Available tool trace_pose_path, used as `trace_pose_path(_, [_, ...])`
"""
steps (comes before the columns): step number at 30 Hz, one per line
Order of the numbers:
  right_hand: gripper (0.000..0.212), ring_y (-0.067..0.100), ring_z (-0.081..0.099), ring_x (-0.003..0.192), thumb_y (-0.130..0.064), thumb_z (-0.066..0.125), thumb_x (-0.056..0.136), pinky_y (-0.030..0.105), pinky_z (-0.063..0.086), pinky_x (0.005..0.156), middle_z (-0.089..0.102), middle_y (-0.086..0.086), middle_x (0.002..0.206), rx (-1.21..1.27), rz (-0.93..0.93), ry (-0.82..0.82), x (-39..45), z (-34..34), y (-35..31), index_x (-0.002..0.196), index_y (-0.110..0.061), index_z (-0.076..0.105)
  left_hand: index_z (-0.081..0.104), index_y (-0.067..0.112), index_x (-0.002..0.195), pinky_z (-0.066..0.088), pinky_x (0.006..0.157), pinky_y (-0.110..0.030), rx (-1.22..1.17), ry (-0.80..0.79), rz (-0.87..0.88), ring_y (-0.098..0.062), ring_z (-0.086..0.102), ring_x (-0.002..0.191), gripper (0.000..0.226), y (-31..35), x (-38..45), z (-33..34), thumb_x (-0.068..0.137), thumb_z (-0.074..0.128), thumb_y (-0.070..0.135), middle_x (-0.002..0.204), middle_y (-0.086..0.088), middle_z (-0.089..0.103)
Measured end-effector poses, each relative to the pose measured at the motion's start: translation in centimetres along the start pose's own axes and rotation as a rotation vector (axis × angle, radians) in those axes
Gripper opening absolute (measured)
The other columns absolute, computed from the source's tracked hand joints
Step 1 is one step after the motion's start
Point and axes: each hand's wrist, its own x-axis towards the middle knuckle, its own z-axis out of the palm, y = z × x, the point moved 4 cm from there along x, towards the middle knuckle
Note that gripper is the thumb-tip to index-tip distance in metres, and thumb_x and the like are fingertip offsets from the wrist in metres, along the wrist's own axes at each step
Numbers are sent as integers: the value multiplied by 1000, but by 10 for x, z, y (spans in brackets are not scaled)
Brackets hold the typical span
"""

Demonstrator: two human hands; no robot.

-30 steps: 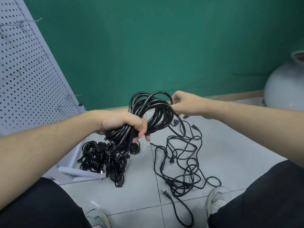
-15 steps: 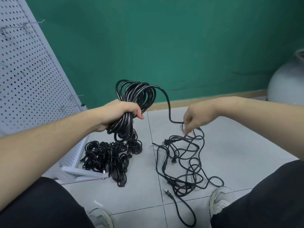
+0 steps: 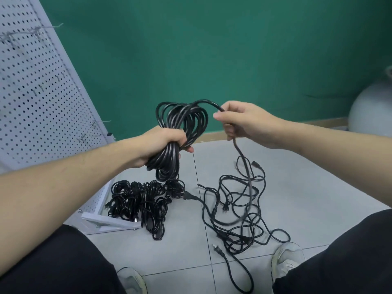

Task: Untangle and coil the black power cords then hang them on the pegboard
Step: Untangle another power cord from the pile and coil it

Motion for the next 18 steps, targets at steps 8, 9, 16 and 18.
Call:
trace_pose_path(8, [113, 21, 56, 106, -62, 83, 67, 35, 46, 95, 33, -10, 139, -897, -229, 55, -4, 17, -29, 154, -53, 12, 73, 19, 84, 44, 76, -40, 189, -341, -69, -24, 55, 73, 23, -1, -12, 28, 67, 59, 22, 114, -26, 71])
trace_pose_path(9, [115, 21, 57, 99, -58, 83, 69, 35, 47, 93, 28, -11, 147, -970, -244, 3, -4, 17, -31, 154, -56, 6, 74, 23, 76, 43, 76, -40, 239, -395, -98, -27, 53, 76, 18, -1, -16, 30, 64, 61, 28, 116, -32, 67])
trace_pose_path(16, [79, 11, 61, 108, -47, 74, 78, 35, 49, 95, 61, -21, 132, -1250, -200, -230, -6, 30, -28, 146, -56, 34, 70, 27, 71, 46, 80, -49, 352, -507, -159, -34, 56, 86, 10, -8, -20, 38, 65, 64, 32, 123, -42, 57])
trace_pose_path(18, [53, 6, 61, 85, -48, 71, 81, 30, 50, 82, 69, -17, 108, -1222, -191, -192, -5, 28, -28, 132, -46, 55, 60, 22, 76, 48, 79, -48, 296, -462, -150, -33, 57, 83, 15, -7, -20, 37, 63, 65, 28, 115, -42, 58])
